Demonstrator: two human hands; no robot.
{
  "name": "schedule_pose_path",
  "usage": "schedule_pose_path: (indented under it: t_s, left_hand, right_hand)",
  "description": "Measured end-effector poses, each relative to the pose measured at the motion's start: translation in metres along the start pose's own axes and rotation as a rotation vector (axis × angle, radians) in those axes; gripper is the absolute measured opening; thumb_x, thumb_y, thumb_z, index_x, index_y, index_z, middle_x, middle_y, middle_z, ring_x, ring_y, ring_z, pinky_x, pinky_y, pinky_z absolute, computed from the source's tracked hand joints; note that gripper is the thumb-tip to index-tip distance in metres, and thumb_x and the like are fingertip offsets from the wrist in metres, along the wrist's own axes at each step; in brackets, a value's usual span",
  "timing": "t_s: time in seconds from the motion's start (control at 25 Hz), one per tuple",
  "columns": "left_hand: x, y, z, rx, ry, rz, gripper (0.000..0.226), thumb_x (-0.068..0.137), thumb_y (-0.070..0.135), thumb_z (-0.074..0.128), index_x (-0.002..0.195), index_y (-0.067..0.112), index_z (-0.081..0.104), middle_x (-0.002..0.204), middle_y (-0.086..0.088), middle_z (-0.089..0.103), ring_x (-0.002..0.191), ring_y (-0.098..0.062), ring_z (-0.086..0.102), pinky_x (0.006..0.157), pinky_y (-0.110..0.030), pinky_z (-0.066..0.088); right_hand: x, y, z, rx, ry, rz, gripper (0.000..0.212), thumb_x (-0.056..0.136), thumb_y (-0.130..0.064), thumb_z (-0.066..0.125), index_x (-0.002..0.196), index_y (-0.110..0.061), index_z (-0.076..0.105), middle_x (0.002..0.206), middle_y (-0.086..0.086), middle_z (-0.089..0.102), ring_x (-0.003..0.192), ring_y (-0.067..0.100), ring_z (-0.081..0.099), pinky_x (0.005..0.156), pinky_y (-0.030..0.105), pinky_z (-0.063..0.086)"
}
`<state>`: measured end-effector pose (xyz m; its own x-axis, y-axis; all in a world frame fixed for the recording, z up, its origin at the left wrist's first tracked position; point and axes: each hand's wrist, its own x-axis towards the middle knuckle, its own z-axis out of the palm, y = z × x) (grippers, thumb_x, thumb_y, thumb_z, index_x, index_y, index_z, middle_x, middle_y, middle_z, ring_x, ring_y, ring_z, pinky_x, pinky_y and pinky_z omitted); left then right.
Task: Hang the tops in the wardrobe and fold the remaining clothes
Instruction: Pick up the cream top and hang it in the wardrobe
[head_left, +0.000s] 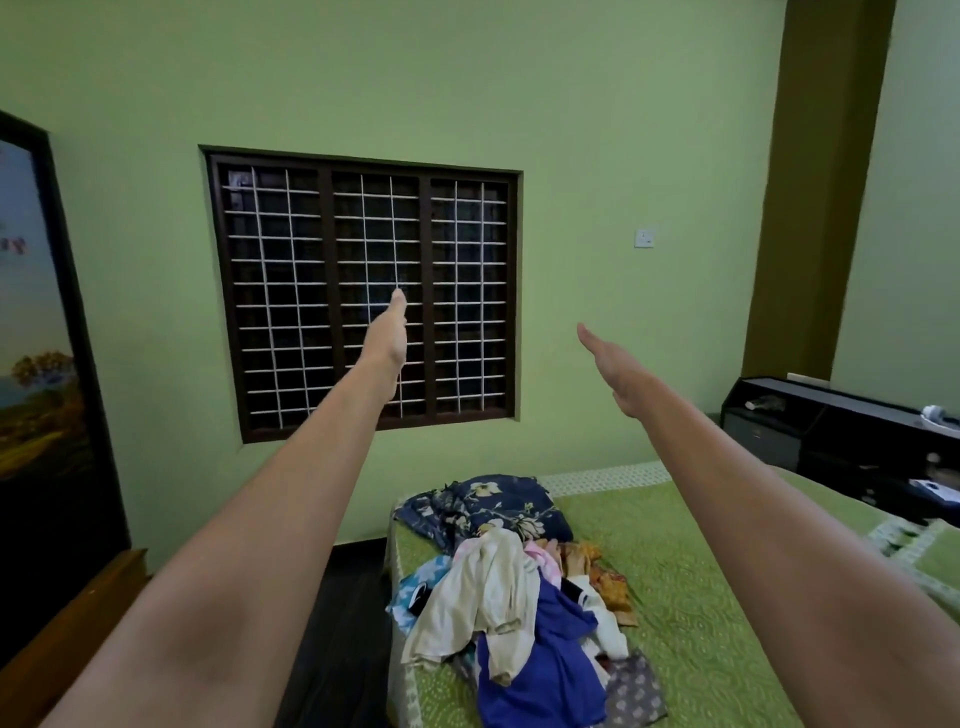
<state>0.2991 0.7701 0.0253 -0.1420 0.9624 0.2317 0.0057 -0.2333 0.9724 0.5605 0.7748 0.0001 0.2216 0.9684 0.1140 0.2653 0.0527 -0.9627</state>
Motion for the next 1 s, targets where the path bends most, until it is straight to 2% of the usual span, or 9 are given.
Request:
schedule_pose_path:
  t_s: [0.12, 0.24, 0.44, 0.68, 0.88, 0.96, 1.0]
  left_hand:
    - [0.036, -0.019, 0.032, 0.037, 0.010, -0.028, 0.062, 0.099, 0.055, 0.027, 0.151, 0.021, 0.022, 0.157, -0.001, 0.024, 0.143, -0.024, 0.024, 0.118, -0.046, 0.020]
    - [0.075, -0.038, 0.060, 0.044, 0.088, -0.027, 0.060, 0.099, 0.054, 0.026, 0.151, 0.024, 0.021, 0.157, 0.001, 0.024, 0.143, -0.024, 0.024, 0.118, -0.047, 0.020]
    - [0.132, -0.057, 0.122, 0.010, 0.218, -0.032, 0.063, 0.099, 0.055, 0.028, 0.150, 0.018, 0.024, 0.156, -0.002, 0.027, 0.143, -0.025, 0.025, 0.118, -0.046, 0.021]
    - [0.189, -0.064, 0.199, 0.012, 0.279, -0.012, 0.064, 0.099, 0.055, 0.027, 0.151, 0.018, 0.020, 0.157, -0.003, 0.024, 0.144, -0.027, 0.023, 0.118, -0.043, 0.020]
    - [0.223, -0.146, 0.231, 0.087, 0.328, -0.201, 0.068, 0.096, 0.060, 0.030, 0.150, 0.019, 0.024, 0.155, -0.002, 0.028, 0.142, -0.026, 0.027, 0.116, -0.044, 0.024]
    - [0.236, -0.190, 0.231, 0.129, 0.369, -0.305, 0.069, 0.095, 0.062, 0.030, 0.149, 0.019, 0.027, 0.148, -0.002, 0.039, 0.134, -0.026, 0.037, 0.111, -0.043, 0.031]
    - [0.242, -0.216, 0.231, 0.148, 0.381, -0.355, 0.069, 0.095, 0.062, 0.029, 0.148, 0.018, 0.029, 0.140, -0.002, 0.047, 0.126, -0.025, 0.045, 0.102, -0.040, 0.037]
  right_hand:
    - [0.064, 0.021, -0.004, 0.004, -0.040, -0.002, 0.080, 0.092, -0.064, 0.036, 0.152, -0.014, 0.019, 0.159, 0.004, 0.016, 0.146, 0.026, 0.013, 0.117, 0.046, 0.010]
    - [0.125, 0.040, -0.008, 0.014, -0.116, -0.023, 0.079, 0.092, -0.065, 0.036, 0.152, -0.016, 0.019, 0.159, 0.002, 0.015, 0.147, 0.023, 0.012, 0.117, 0.045, 0.009]
    - [0.218, 0.047, -0.038, -0.029, -0.257, -0.085, 0.077, 0.094, -0.064, 0.033, 0.152, -0.016, 0.018, 0.159, 0.003, 0.014, 0.147, 0.023, 0.012, 0.118, 0.044, 0.009]
    - [0.324, 0.053, -0.081, -0.032, -0.331, -0.113, 0.081, 0.091, -0.068, 0.033, 0.152, -0.017, 0.016, 0.159, 0.004, 0.015, 0.146, 0.026, 0.013, 0.118, 0.046, 0.011]
    - [0.387, 0.140, -0.066, -0.053, -0.424, 0.039, 0.087, 0.087, -0.073, 0.034, 0.153, -0.019, 0.016, 0.159, 0.005, 0.017, 0.144, 0.029, 0.019, 0.115, 0.050, 0.015]
    - [0.402, 0.186, -0.053, -0.105, -0.450, 0.122, 0.084, 0.090, -0.069, 0.034, 0.151, -0.014, 0.019, 0.154, 0.010, 0.028, 0.138, 0.032, 0.031, 0.111, 0.049, 0.025]
    - [0.409, 0.210, -0.045, -0.117, -0.469, 0.161, 0.079, 0.093, -0.065, 0.035, 0.150, -0.011, 0.023, 0.149, 0.013, 0.037, 0.129, 0.032, 0.043, 0.104, 0.045, 0.035]
